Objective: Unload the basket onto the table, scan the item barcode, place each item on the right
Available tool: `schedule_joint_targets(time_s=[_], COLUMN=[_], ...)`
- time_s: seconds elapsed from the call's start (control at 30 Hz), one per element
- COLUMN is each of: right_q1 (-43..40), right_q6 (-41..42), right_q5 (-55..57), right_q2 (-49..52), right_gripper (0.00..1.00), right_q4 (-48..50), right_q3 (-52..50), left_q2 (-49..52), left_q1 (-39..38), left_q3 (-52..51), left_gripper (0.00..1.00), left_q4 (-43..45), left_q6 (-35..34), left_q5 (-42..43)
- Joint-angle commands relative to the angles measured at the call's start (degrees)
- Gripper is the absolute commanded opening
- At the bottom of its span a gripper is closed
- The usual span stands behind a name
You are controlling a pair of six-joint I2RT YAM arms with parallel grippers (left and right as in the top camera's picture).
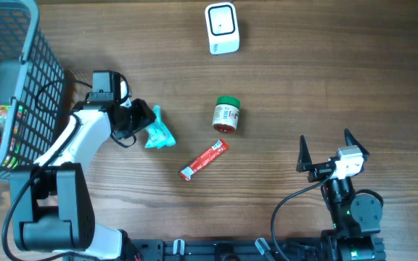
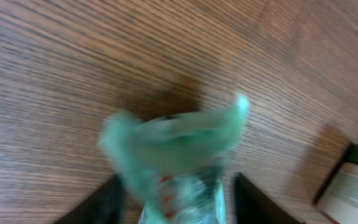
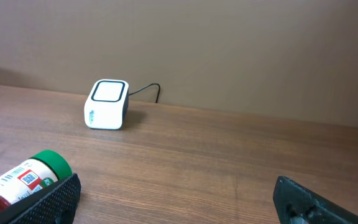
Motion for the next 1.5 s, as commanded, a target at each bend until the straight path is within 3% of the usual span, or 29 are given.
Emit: schedule_joint_targets(time_s=[0.0, 0.37, 0.6, 0.67, 0.73, 0.93, 1.2, 1.47], right_q1=[-0.2, -0.2, -0.2, -0.2, -0.2, -0.2, -0.2, -0.2], right_q6=[-0.09, -0.07, -0.09, -0.07, -0.07, -0.07, -0.07, -0.07], right_q5=[0.7, 0.7, 0.7, 0.7, 0.7, 0.7, 0.7, 0.7], right_q2=[-0.24, -0.24, -0.24, -0.24, -0.24, -0.24, -0.24, -0.24], right_gripper=[1.0, 1.0, 1.0, 1.0, 1.0, 1.0, 1.0, 1.0], right_q4=[0.15, 0.15, 0.15, 0.15, 0.15, 0.15, 0.15, 0.15], right_q3=[-0.07, -0.07, -0.07, -0.07, -0.07, -0.07, -0.07, -0.07], left_q2=[0.55, 0.55, 0.55, 0.55, 0.55, -2.21, -10.71, -7.28], left_q1=[0.46, 0.44, 0.15, -0.17, -0.63, -0.83, -4.87, -13.03], left_q3=[-0.42, -4.48, -5.64, -5.64, -5.79, -2.19, 9.57, 11.17], left_gripper=[0.49, 0.47, 0.29, 0.2, 0.04, 0.04, 0.04, 0.04], left_q4=[0.59, 2.25, 4.7, 4.63, 4.63, 1.79, -17.7, -29.22], left_q6=[-2.67, -2.64, -2.67, -2.64, -2.64, -2.12, -2.03, -2.47], left_q5=[2.34, -0.83, -0.66, -0.68, -0.66, -1.53, -26.47, -46.66])
